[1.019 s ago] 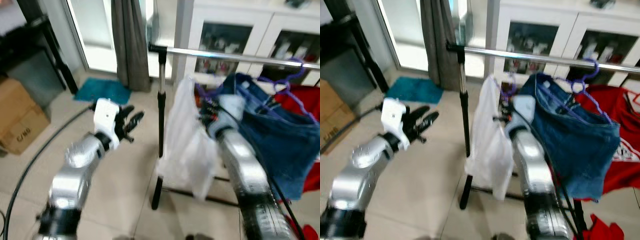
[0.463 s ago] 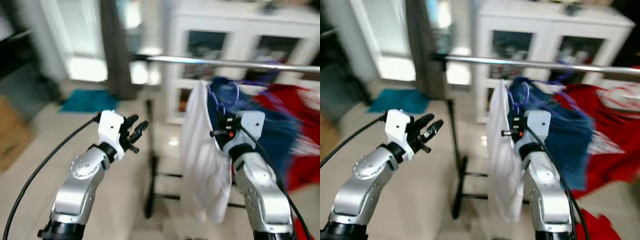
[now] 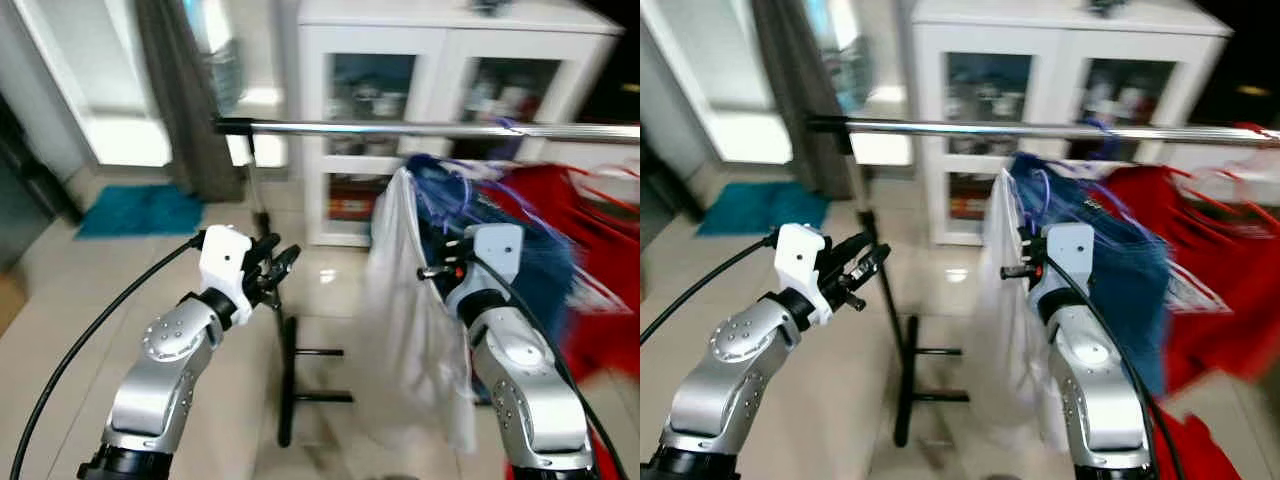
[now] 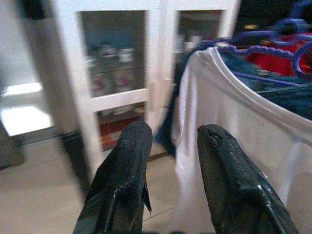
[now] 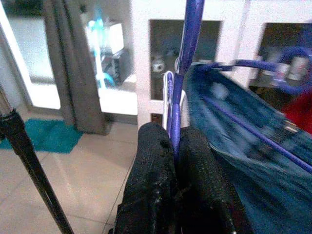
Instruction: Hang hanger
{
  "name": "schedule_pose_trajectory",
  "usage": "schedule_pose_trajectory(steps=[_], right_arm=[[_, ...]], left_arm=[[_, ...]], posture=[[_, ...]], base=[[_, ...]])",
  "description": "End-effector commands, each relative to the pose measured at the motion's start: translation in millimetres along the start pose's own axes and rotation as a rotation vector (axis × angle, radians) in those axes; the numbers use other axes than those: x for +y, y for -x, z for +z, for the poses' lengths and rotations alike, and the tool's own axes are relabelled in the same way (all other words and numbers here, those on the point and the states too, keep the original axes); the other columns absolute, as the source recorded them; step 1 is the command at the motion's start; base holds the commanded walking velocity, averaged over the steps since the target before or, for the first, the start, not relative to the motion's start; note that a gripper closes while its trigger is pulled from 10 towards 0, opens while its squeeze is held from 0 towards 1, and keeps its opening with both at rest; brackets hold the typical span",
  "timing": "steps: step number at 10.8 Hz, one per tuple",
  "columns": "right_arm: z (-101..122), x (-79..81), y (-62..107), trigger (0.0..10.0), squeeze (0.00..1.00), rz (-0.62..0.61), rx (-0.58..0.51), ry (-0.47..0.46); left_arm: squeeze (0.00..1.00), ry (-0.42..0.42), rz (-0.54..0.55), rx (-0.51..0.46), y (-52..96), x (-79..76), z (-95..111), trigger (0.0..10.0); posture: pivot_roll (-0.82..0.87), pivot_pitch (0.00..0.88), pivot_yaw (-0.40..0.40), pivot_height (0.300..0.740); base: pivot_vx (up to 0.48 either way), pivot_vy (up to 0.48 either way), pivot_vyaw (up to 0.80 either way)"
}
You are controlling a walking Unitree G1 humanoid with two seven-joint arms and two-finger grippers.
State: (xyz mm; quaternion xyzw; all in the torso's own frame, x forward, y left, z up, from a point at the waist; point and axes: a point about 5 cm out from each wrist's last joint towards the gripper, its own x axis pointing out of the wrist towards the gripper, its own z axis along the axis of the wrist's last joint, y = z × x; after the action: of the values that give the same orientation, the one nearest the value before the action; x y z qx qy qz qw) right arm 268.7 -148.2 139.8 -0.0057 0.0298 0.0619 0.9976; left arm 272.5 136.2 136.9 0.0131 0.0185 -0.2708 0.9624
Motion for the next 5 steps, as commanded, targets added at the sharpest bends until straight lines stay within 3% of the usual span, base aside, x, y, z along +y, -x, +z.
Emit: schedule_pose_trajectory(steps=[1,4,5], right_arm=[[12.9,4.9,-2.7,10.0,0.00,0.016,-0.048,0.009],[13.7,0.6,-2.4,10.0,0.00,-0.003,-0.044,-0.020],[14.5,1.1,-2.7,10.0,0.00,-0.004,-0.046,-0.015]], left_arm=[[0.00,-0.008,0.008,-0.001,2.1,2.4,2.6,10.0],[0.00,-0.009,-0.021,0.017,1.8,2.3,2.1,10.0],[0.00,-0.012,-0.081,0.027,2.5,0.0,1.8,10.0]], posture=[[-0.12,0.000,0.012,0.740],[-0.11,0.000,0.012,0.740],[-0.11,0.000,0.013,0.740]], base=[[0.345,0.000,0.80],[0.341,0.000,0.00],[0.000,0.000,0.00]])
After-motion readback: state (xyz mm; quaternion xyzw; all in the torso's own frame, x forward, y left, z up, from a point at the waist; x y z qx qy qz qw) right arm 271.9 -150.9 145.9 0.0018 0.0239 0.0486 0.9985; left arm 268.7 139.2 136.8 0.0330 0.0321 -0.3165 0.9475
